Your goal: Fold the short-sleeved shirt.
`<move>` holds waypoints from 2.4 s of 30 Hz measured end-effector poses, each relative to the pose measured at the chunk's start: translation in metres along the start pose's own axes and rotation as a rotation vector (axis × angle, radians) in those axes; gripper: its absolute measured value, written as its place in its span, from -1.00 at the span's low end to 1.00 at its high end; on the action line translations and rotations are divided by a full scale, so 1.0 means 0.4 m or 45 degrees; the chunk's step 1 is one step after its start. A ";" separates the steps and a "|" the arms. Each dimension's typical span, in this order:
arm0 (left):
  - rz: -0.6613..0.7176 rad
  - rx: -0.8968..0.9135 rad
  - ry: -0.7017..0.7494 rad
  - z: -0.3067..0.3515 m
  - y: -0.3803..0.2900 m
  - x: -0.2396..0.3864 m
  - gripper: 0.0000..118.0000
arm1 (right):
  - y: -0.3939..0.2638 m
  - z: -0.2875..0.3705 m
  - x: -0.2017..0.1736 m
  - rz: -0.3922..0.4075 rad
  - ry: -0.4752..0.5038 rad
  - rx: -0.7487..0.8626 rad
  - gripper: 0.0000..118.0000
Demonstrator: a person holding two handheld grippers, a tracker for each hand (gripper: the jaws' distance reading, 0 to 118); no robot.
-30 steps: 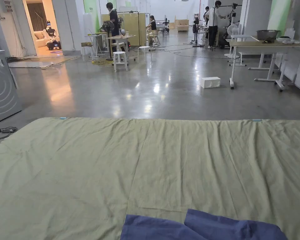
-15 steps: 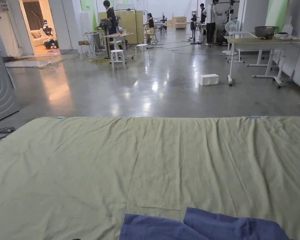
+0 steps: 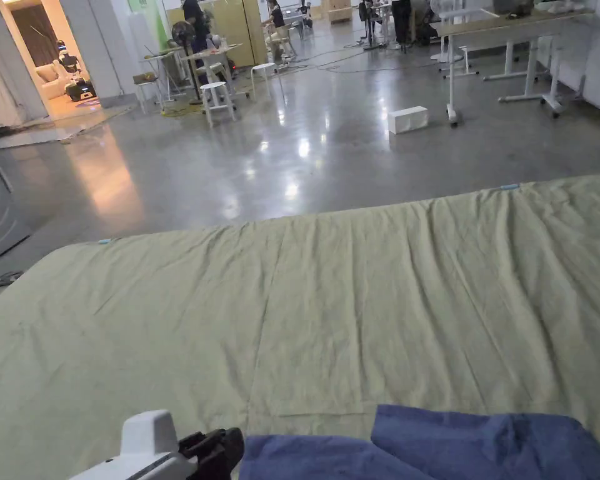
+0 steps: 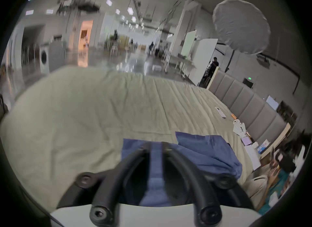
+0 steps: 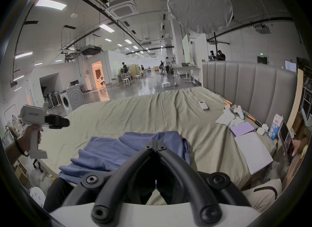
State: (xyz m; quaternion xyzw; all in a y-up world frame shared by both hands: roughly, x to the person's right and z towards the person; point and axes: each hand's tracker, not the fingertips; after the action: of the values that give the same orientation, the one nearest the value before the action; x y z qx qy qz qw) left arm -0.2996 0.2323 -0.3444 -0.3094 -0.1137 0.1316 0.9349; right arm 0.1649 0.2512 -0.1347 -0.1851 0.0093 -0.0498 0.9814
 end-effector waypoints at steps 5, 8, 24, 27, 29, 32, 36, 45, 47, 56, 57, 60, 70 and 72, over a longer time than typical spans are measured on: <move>-0.007 -0.225 0.131 -0.269 -0.011 -0.061 0.55 | -0.024 -0.024 0.049 -0.026 -0.061 -0.066 -1.00; -0.024 -0.332 0.245 -0.361 -0.030 -0.100 0.55 | -0.037 -0.032 0.070 -0.040 -0.095 -0.103 -1.00; -0.407 -0.585 0.337 -0.494 -0.080 -0.005 -0.70 | -0.036 -0.103 0.078 -0.018 -0.078 -0.178 -1.00; -0.549 -0.646 0.358 -0.509 -0.084 0.030 -0.79 | 0.025 -0.176 0.086 0.054 -0.024 -0.173 -1.00; -0.691 -0.717 0.364 -0.520 -0.081 0.045 -0.81 | 0.080 -0.266 0.099 0.137 0.042 -0.192 -0.94; -0.664 -0.782 0.355 -0.550 -0.070 0.040 -0.81 | 0.127 -0.448 0.132 0.200 0.138 -0.241 -0.10; -0.577 -0.851 0.348 -0.571 -0.037 0.021 -0.81 | 0.156 -0.743 0.171 0.233 0.263 -0.521 0.61; -0.596 -0.944 0.338 -0.604 -0.018 0.022 -0.81 | 0.088 -1.057 0.115 0.717 0.392 -0.878 0.55; -0.601 -0.955 0.335 -0.609 -0.015 0.020 -0.81 | 0.076 -1.078 0.084 0.827 0.404 -0.937 0.55; -0.531 -0.894 0.302 -0.583 -0.018 -0.003 -0.82 | 0.055 -1.050 0.051 0.888 0.464 -0.970 -0.95; -0.504 -0.861 0.304 -0.577 -0.022 -0.008 -0.82 | 0.054 -1.043 0.052 0.867 0.440 -0.943 -0.95; -0.426 -0.750 0.288 -0.536 -0.027 -0.023 -0.86 | 0.082 -1.004 0.068 0.580 0.423 -0.894 -0.96; -0.104 -0.104 0.012 0.045 0.166 -0.070 -0.91 | 0.383 -0.573 0.166 -0.023 0.440 -0.254 -0.96; -0.066 0.066 -0.044 0.176 0.206 -0.062 -0.91 | 0.439 -0.491 0.172 0.022 0.417 -0.116 -0.96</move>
State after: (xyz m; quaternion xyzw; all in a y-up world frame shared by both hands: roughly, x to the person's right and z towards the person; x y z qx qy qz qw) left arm -0.3581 0.3268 -0.3427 -0.2797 -0.1345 0.1156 0.9436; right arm 0.2427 0.3357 -0.3817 -0.2189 0.1729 -0.0705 0.9577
